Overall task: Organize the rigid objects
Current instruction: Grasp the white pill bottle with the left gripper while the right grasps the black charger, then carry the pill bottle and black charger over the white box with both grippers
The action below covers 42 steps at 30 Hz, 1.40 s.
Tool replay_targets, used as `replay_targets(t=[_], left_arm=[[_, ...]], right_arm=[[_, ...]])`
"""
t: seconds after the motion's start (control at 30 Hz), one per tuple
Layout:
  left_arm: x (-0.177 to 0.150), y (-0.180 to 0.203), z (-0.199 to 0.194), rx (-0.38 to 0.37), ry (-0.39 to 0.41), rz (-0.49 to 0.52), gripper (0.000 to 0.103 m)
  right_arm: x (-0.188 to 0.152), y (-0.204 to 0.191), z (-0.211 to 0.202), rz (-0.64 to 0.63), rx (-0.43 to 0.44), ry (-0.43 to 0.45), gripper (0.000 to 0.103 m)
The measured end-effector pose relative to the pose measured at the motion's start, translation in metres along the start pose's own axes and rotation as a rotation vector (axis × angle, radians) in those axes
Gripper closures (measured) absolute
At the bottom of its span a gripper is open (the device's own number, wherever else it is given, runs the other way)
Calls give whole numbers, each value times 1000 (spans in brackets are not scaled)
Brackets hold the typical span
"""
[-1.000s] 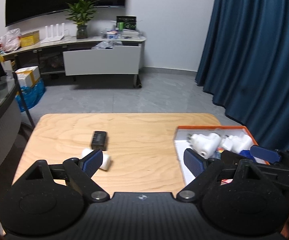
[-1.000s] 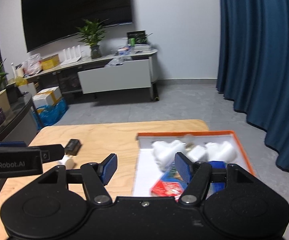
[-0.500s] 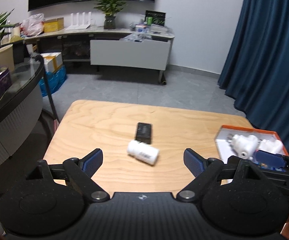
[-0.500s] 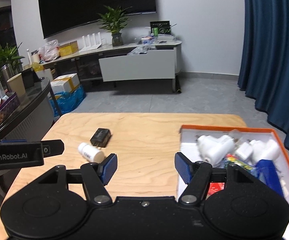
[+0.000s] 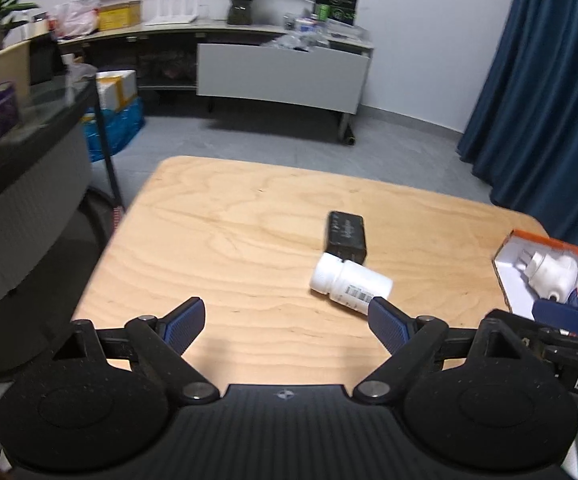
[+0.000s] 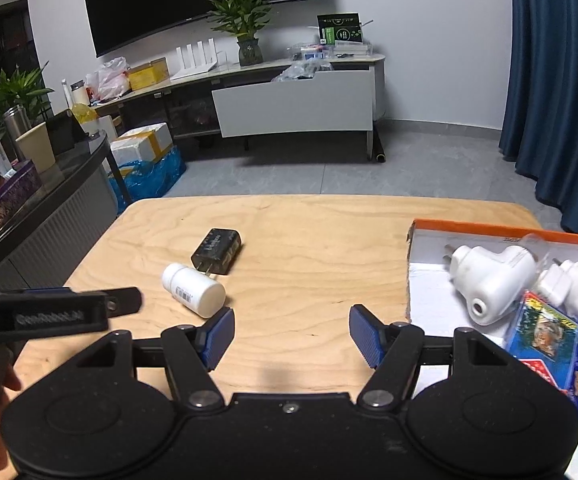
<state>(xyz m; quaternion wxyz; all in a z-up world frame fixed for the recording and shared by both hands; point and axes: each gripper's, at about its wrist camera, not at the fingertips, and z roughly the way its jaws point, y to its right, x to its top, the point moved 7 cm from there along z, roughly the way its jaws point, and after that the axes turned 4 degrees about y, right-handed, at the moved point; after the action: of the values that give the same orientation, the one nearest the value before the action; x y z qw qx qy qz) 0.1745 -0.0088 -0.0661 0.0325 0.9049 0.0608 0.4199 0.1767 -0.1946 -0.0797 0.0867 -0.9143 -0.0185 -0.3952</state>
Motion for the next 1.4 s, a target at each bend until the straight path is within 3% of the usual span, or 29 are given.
replay_targets(t=[0.2, 0.43, 0.53, 0.57, 0.6, 0.7, 1.03, 1.13, 1.23, 1.37, 1.4], left_arm=[[-5, 13, 32, -45, -7, 40, 7], [-6, 24, 53, -68, 50, 149, 6], [-4, 22, 52, -91, 83, 149, 24], [-3, 24, 52, -101, 87, 156, 38], [-2, 26, 52, -111, 88, 165, 43], [-6, 26, 47, -130, 85, 167, 45], [4, -22, 15, 5, 98, 55, 45], [10, -35, 14, 48, 87, 23, 45], [10, -44, 15, 67, 76, -3, 45], [12, -49, 12, 85, 80, -22, 45], [12, -50, 9, 88, 81, -24, 45]], right_arm=[[0, 12, 12, 13, -14, 1, 26], [6, 23, 22, 24, -22, 4, 26], [9, 24, 27, 31, -17, 7, 26], [10, 23, 29, 33, -15, 6, 26], [11, 21, 31, 34, -12, 6, 26], [14, 13, 38, 31, 10, 2, 26], [24, -45, 98, 38, 116, -68, 26], [28, -59, 123, 15, 91, -85, 27], [33, -68, 138, 2, 62, -74, 31], [35, -76, 144, -60, 26, -70, 59], [33, -77, 142, -74, 17, -67, 59]])
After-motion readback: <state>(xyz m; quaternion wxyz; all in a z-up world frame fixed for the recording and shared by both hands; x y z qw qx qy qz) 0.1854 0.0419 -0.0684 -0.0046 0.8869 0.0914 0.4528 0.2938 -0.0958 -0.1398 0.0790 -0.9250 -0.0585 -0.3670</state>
